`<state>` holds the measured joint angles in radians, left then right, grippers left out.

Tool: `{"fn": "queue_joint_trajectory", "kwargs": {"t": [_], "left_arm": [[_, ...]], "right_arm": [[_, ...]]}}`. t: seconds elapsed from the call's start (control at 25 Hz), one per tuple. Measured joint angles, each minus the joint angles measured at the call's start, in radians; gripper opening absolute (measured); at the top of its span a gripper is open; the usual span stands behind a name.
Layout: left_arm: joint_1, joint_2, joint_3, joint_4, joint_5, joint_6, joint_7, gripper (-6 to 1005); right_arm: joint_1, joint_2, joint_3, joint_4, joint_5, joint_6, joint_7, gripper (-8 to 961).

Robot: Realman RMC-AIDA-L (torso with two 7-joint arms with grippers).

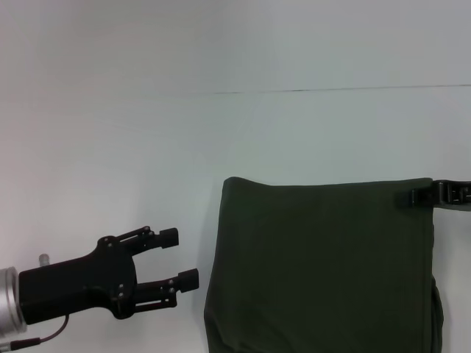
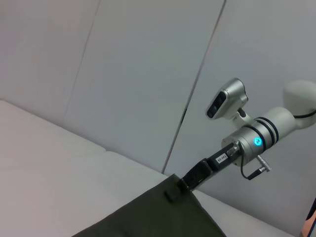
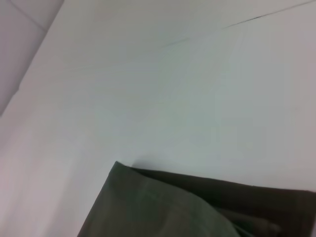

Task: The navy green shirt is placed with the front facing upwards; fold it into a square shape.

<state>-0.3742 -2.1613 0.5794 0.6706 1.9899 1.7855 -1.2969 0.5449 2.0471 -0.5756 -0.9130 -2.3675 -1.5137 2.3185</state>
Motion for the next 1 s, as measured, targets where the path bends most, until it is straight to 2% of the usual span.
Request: {"fn": "queue_joint_trajectory", "kwargs": {"t": [0.16,0.2,0.36,0.6,0.8,0.92,1.0], "left_arm": [[-0.002,0.0,0.0,-0.001,-0.003,0.0,-0.034,848],[-0.005,0.0,0.0,-0.001,-0.003,0.0,-0.05,848],[-0.036,0.004,0.02,-0.002,0.001,0.001,-0.202,848],[-0.119,0.031,0.103,0.001,0.036,-0.019,-0.444,848],[-0.208,0.05,0.181,0.005,0.141,-0.118,-0.638,848],[-0.257,0.054,0.214,0.001,0.22,-0.224,-0.754,848],[-0.29,0.055,0.225,-0.005,0.265,-0.276,-0.835,848]], "right_arm": [[0.0,-0.012,0.025,0.034,0.027,-0.009,-0.018,168],[-0.014,-0.013,0.039,0.034,0.076,-0.021,-0.043,189],[-0.05,-0.018,0.083,0.034,0.19,-0.068,-0.125,274],[-0.109,-0.039,0.135,0.056,0.336,-0.176,-0.291,401],[-0.138,-0.037,0.135,0.066,0.335,-0.256,-0.431,610],[-0.149,-0.033,0.136,0.094,0.335,-0.267,-0.492,848],[-0.154,-0.034,0.132,0.118,0.335,-0.273,-0.522,876]]}}
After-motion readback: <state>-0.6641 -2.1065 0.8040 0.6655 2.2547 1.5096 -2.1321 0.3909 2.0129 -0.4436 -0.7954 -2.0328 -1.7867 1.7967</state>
